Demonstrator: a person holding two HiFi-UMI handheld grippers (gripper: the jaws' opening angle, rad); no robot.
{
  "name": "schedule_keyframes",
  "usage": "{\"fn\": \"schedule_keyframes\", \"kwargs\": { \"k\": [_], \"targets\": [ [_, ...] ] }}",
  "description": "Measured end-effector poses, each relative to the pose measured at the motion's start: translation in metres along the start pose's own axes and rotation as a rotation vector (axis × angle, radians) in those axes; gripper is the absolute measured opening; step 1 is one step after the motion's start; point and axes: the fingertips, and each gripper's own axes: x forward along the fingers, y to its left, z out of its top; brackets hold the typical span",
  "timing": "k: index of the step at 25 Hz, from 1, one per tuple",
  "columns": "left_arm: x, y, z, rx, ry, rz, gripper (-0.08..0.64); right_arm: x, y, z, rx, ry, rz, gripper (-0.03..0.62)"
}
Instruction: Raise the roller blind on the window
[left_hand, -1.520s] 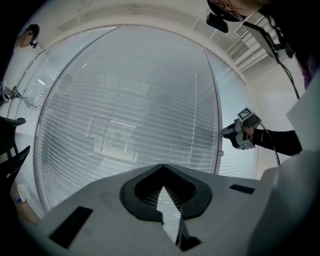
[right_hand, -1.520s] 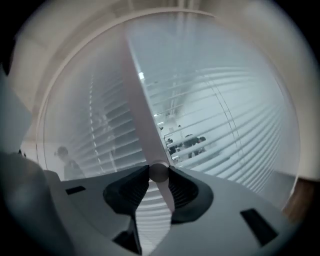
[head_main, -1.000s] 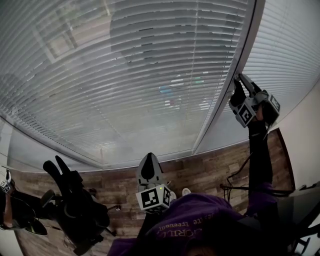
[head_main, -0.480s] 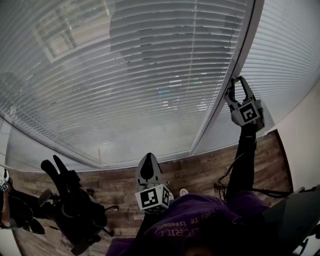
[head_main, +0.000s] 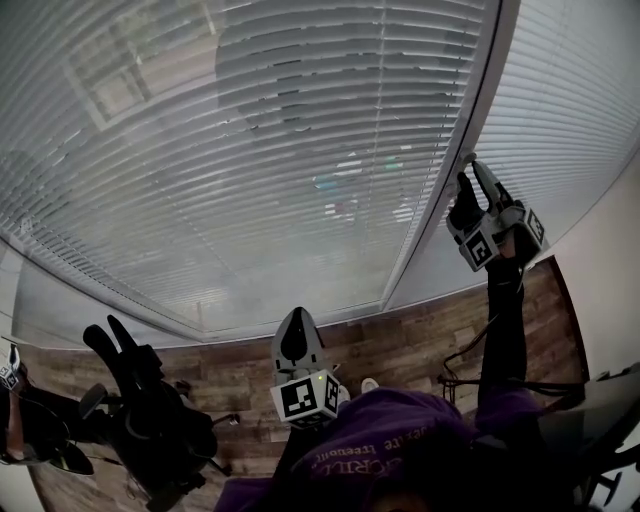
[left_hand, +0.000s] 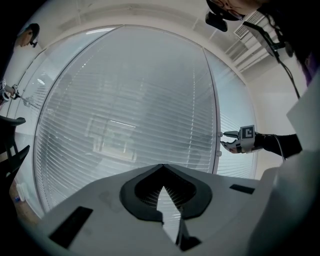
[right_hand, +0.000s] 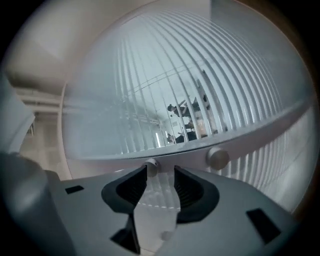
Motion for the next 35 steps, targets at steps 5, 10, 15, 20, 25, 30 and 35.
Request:
{"fn": "schedule_keyframes", "kwargs": {
  "k": [5, 10, 15, 20, 25, 30, 35],
  "targets": [
    [-0.002, 0.002, 0.0, 0.004, 0.003, 0.002, 0.002, -0.007, 0.021, -0.001, -1.141, 0.126, -0.286, 0.149],
    [-0.001, 0.0, -0.003, 0.009, 0.006, -0.002, 0.002, 0.007, 0.027, -0.008, -1.918, 0.232, -0.483, 0.16],
    [-0.002, 0.001, 0.002, 0.009, 0.0, 0.002, 0.002, 0.014, 0.03, -0.02, -2.183, 0.314, -0.529, 0.158],
    [-0.001, -0.003, 0.002, 0.011, -0.002, -0.008, 0.002, 0.023, 0.028, -0.03, -2.308, 0.332, -0.531, 0.156],
    [-0.002, 0.002, 0.001, 0.005, -0.002, 0.006, 0.002, 0.026, 0.025, -0.028, -2.456, 0.356, -0.597, 0.127],
    [-0.001, 0.006, 0.003, 0.005, -0.007, 0.016, 0.002, 0.025, 0.02, -0.024, -2.513, 0.405, -0.634, 0.127],
    [0.002, 0.004, 0.001, 0.006, -0.003, 0.006, 0.002, 0.025, 0.019, -0.021, -2.506, 0.406, -0.639, 0.124]
  ]
}}
